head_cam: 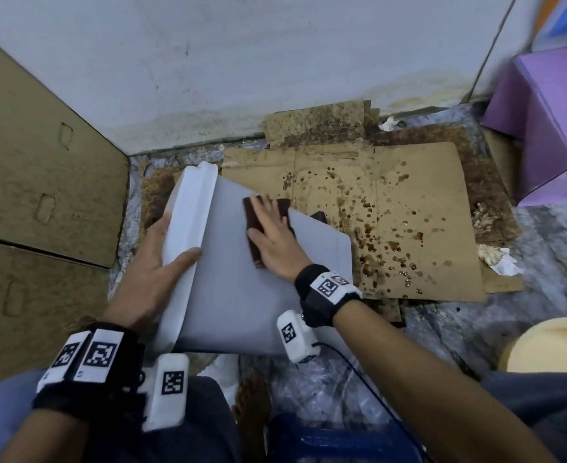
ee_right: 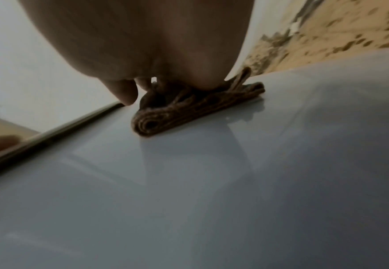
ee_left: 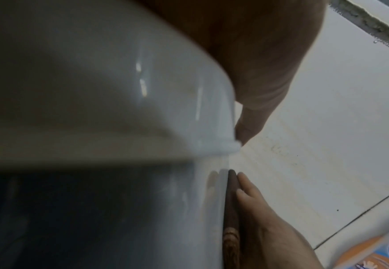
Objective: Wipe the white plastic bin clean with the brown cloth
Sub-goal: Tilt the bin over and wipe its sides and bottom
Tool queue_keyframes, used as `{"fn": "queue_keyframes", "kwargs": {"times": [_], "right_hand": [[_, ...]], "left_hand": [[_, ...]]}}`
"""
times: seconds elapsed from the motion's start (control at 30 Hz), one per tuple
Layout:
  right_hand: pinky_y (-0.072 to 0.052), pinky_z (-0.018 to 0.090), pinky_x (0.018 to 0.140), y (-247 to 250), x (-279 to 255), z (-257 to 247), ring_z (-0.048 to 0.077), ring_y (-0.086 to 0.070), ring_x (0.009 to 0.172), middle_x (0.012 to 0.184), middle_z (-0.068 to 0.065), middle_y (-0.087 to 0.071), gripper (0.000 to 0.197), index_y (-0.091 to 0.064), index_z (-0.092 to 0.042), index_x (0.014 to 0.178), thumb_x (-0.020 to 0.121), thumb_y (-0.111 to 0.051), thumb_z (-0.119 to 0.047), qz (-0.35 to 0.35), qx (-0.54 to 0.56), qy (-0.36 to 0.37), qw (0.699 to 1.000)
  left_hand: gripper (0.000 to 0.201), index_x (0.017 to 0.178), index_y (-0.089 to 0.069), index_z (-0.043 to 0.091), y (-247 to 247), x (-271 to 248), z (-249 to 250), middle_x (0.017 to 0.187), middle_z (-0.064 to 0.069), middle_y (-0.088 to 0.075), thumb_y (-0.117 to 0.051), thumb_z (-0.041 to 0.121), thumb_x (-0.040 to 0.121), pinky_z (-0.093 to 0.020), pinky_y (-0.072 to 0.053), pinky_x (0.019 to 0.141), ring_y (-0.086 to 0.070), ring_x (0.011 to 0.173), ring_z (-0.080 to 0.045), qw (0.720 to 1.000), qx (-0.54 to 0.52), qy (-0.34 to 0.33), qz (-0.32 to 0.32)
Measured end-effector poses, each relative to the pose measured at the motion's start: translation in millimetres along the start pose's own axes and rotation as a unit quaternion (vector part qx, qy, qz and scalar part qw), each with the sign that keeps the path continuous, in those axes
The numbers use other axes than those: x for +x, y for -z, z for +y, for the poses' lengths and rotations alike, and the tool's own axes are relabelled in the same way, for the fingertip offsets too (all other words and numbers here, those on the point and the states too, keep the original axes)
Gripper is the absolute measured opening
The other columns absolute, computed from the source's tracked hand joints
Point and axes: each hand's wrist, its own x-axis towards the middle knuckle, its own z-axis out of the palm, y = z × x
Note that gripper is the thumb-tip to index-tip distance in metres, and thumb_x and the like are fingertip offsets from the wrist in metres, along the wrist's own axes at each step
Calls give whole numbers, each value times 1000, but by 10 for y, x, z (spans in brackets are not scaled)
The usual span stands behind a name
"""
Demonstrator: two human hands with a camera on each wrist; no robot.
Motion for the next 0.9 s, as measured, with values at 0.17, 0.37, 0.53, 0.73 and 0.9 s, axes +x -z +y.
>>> {"fn": "queue_keyframes", "kwargs": {"times": [0.17, 0.37, 0.53, 0.73, 0.9], "right_hand": [[3, 41, 121, -72, -63, -65, 14, 12, 148, 162, -3, 7, 61, -5, -23, 153, 102, -38, -18, 12, -15, 29, 999], [-3, 41, 122, -11, -214, 30, 13, 10, 148, 162, -6, 8, 62, -3, -27, 153, 103, -39, -23, 2, -44, 14, 999], [-4, 41, 122, -24, -285, 52, 14, 9, 148, 162, -4, 7, 62, -5, -26, 153, 102, -39, -20, 21, -42, 8, 999], [-3, 37, 121, -30, -361, 133, 14, 9, 149, 162, -4, 7, 60, -7, -29, 153, 102, -39, -24, 43, -63, 27, 997], [-1, 36, 121, -17, -382, 153, 15, 10, 148, 162, -3, 8, 60, -7, -28, 153, 102, -39, -25, 30, -91, 35, 995]], "left_hand": [[95, 148, -33, 37, 64, 44, 69, 151, 6, -46, -62, 72, 65, -53, -40, 111, -48, 134, -19, 1000, 25, 7, -13], [110, 159, -20, 37, 95, 139, 241, 153, -8, -37, -58, 77, 64, -52, -36, 114, -45, 137, -27, 994, 101, 45, -18], [87, 150, -35, 27, 29, 235, 477, 140, -15, -37, -70, 64, 80, -48, -41, 105, -47, 128, -37, 986, 140, 90, -13], [66, 127, -33, 5, -258, 332, 693, 132, -23, -54, -75, 35, 87, -38, -36, 78, -57, 116, -45, 980, 181, 55, 62], [74, 143, -28, 4, -237, 407, 668, 127, -27, -57, -71, 26, 87, -41, -39, 79, -58, 113, -48, 969, 242, 13, 53]]}}
